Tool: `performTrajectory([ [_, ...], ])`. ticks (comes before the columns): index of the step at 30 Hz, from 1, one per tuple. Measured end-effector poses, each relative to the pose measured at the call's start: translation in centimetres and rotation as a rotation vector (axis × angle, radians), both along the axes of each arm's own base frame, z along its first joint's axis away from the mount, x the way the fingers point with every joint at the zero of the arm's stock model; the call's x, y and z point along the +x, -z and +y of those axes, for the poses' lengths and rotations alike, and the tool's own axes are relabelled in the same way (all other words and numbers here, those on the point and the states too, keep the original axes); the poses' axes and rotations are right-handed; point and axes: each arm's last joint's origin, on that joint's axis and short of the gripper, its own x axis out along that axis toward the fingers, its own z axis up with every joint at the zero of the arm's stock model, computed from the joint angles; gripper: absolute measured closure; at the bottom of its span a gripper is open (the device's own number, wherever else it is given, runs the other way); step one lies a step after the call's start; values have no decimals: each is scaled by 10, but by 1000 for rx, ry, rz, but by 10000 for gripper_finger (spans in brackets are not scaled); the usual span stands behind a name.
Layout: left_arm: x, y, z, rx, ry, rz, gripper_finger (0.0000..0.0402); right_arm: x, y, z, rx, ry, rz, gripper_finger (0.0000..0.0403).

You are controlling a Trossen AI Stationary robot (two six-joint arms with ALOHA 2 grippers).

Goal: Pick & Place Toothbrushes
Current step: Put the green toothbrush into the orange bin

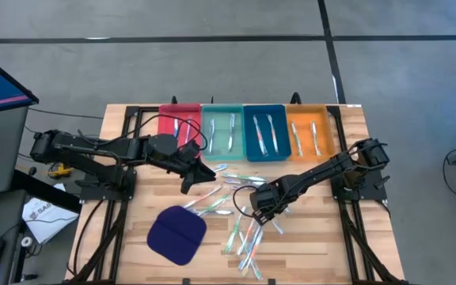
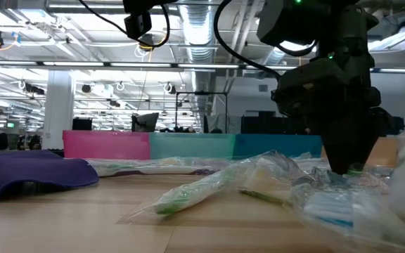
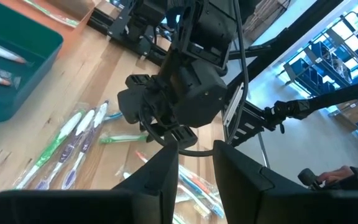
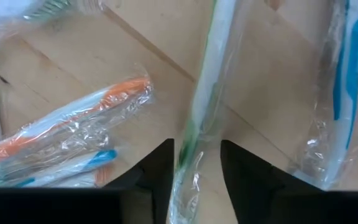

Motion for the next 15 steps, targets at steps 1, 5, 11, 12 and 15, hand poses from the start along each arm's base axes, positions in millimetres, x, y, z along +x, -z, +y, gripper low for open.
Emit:
performTrajectory([
  [1,0,0,0,0,0,0,308,0,0,0,-1,-6,-1,287],
  [5,0,0,0,0,-1,-1,308,0,0,0,1,-19,-2,329],
  [11,0,0,0,6,-17,-7,308,1,0,-2,-1,-30,-5,392],
  [12,0,0,0,6,-17,-7,308,1,0,-2,-1,-28,-5,390],
  [15,0,0,0,6,-17,-7,308,1,0,-4,-1,-25,-3,390],
])
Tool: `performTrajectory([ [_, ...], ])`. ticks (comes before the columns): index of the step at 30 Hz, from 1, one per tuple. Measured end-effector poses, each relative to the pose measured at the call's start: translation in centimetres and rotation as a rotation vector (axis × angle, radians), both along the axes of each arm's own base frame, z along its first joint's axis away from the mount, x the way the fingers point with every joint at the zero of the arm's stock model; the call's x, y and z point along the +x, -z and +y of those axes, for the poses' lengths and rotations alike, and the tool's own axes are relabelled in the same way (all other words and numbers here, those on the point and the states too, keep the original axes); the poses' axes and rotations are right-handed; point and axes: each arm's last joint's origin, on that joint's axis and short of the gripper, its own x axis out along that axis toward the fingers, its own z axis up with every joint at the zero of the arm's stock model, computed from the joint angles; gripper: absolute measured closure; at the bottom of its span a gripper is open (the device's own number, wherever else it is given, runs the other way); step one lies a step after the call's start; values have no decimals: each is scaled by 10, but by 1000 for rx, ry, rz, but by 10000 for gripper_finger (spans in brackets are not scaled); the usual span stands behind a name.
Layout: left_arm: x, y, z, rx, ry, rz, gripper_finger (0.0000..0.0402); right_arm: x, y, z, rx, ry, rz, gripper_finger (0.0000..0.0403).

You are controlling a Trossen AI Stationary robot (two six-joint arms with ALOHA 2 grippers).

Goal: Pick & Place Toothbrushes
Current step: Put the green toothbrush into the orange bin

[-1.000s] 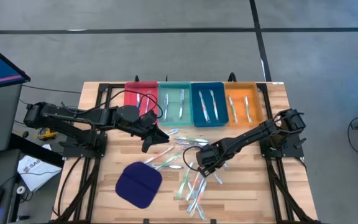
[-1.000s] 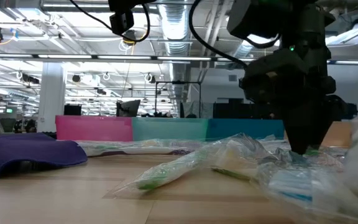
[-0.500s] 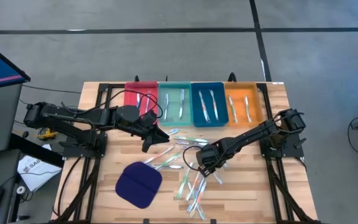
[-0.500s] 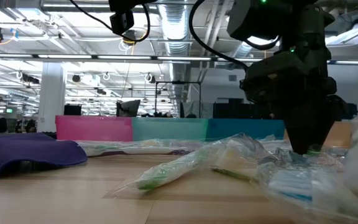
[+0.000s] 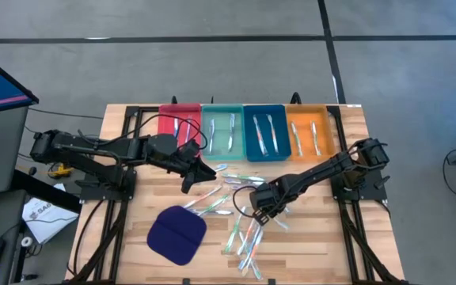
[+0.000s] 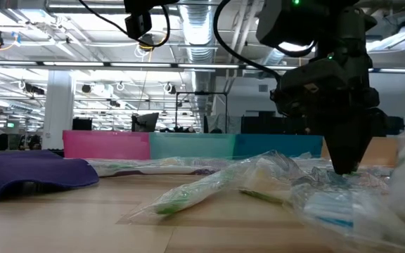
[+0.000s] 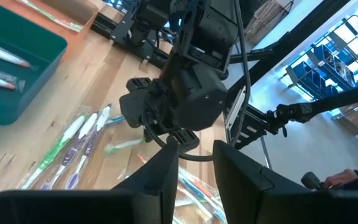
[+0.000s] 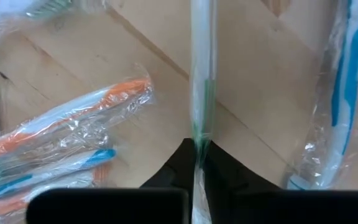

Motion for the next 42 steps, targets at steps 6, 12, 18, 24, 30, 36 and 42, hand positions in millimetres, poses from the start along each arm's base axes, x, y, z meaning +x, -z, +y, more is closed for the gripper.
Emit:
performTrajectory([
  [6,0,0,0,0,0,0,308,-2,-2,-1,-10,-10,29,397],
  [12,0,0,0,0,0,-2,308,8,-21,2,-16,-75,14,400],
  [18,0,0,0,0,0,-5,308,19,-44,1,-18,-121,-19,402],
  [24,0,-1,0,1,0,-7,308,33,-69,-13,-25,-141,-58,402],
  [30,0,-1,0,1,1,-7,308,40,-101,-42,-70,-170,-64,403],
  [36,0,-1,0,2,2,-8,308,25,-145,-90,-142,-74,-167,403],
  [42,0,-1,-1,2,3,-8,308,-21,-184,-149,-287,92,-168,402],
])
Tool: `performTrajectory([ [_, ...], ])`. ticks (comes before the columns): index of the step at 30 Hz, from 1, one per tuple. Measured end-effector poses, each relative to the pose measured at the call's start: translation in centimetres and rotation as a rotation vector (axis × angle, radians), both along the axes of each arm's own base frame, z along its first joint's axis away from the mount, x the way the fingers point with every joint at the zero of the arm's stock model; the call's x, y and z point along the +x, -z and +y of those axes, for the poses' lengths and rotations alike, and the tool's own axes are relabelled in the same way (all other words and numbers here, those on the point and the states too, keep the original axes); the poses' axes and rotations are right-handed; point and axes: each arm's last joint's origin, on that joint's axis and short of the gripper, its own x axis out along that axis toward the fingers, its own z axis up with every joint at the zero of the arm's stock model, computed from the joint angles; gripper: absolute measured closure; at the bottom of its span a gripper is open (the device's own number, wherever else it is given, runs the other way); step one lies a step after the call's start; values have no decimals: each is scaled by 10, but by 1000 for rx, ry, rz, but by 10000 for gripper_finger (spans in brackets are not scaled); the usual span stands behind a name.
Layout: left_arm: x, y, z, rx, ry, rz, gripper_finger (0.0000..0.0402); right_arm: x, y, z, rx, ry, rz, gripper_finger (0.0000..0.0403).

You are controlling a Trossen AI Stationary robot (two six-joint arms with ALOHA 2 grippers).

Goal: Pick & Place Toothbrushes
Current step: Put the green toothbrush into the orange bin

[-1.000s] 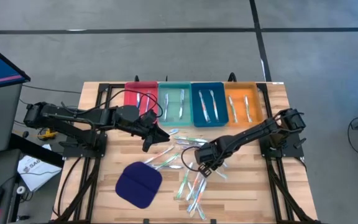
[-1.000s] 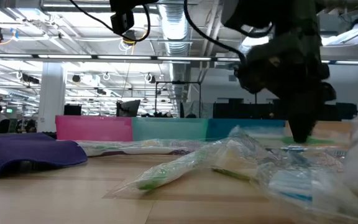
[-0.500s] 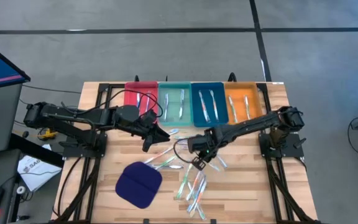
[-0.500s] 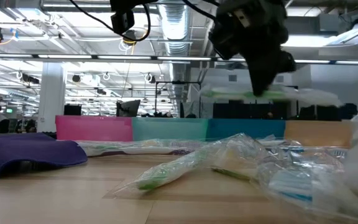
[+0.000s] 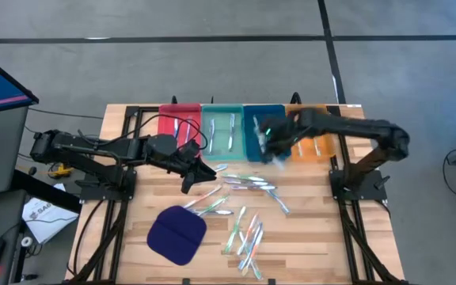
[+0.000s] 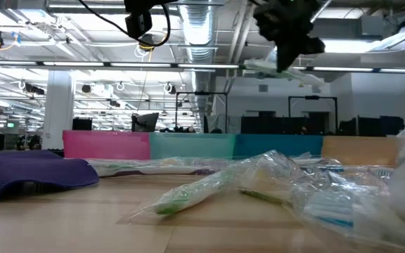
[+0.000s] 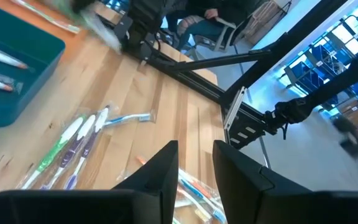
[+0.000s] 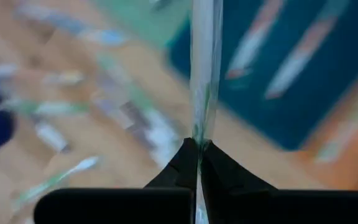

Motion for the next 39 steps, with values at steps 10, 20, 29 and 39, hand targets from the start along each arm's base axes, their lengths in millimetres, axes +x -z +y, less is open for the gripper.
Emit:
performTrajectory([
  [10,0,0,0,1,0,0,308,-73,-19,-89,-114,269,96,400],
  [20,0,0,-2,-5,1,1,308,-110,47,-130,-7,436,164,402],
  [29,0,0,-4,-16,6,3,308,-131,113,-128,94,489,201,402],
  [39,0,0,-4,-54,-14,10,308,-146,142,-129,102,542,200,403],
])
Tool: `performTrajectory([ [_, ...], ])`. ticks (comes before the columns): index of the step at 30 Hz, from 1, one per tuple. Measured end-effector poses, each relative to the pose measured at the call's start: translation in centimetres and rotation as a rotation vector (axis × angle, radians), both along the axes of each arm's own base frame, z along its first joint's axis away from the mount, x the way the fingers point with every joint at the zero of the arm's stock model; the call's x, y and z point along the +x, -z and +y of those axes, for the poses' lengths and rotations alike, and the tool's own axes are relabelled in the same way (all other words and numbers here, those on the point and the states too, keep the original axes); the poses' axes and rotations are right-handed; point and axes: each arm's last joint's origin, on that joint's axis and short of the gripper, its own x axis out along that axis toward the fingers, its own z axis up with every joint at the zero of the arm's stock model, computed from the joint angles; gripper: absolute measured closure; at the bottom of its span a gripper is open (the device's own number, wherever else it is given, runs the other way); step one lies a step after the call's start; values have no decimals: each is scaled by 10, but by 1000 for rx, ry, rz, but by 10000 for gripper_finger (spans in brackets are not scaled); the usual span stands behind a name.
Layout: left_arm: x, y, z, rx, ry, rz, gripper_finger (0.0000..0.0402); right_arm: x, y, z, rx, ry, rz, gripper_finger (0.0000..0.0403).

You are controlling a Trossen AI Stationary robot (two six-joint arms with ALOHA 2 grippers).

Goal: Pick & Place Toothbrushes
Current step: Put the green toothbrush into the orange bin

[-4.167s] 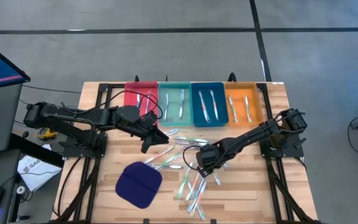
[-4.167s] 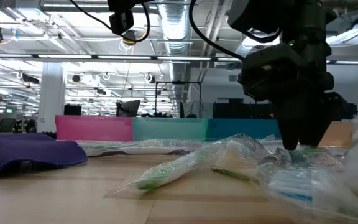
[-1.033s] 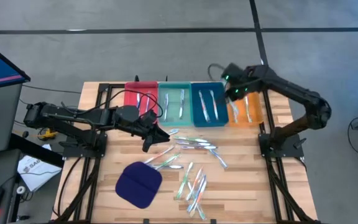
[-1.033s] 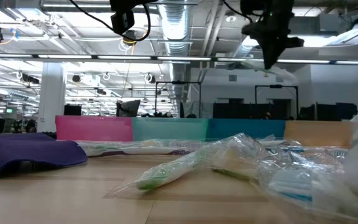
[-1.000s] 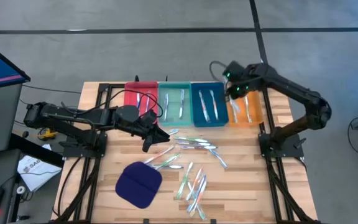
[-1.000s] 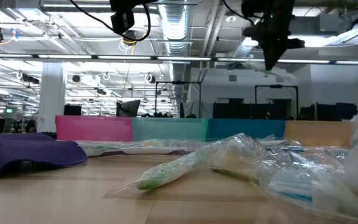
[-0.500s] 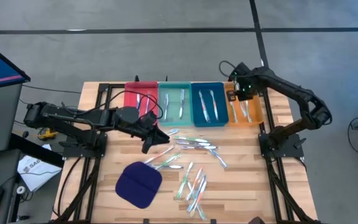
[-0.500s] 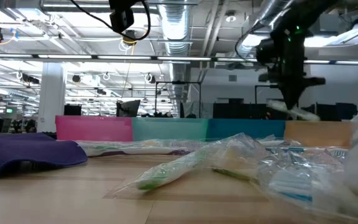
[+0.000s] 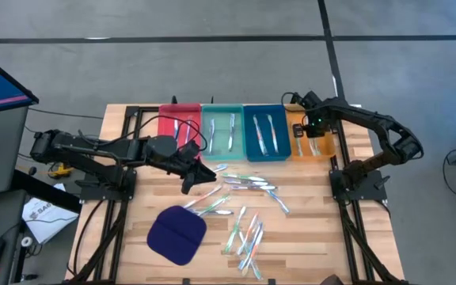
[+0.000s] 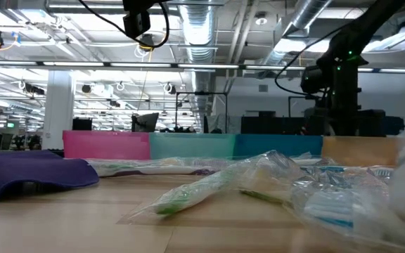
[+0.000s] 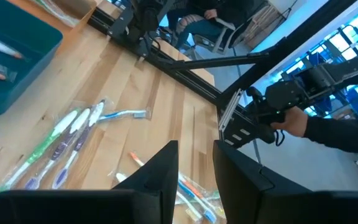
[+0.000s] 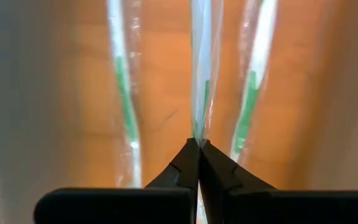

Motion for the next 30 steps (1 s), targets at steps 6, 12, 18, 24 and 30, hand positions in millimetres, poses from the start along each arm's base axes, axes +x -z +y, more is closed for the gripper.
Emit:
performTrajectory([
  [6,0,0,0,-21,-7,4,308,-3,5,-2,-20,8,-13,403],
  [12,0,0,0,-25,-8,4,308,-3,8,-2,-28,4,-18,403],
  [18,0,0,0,-25,-8,3,308,-4,8,-2,-13,9,-33,403],
  [24,0,0,0,-24,-11,0,308,-3,8,-2,-16,26,-37,393],
  [30,0,0,0,-24,-14,0,308,-3,8,-2,-18,30,-37,348],
])
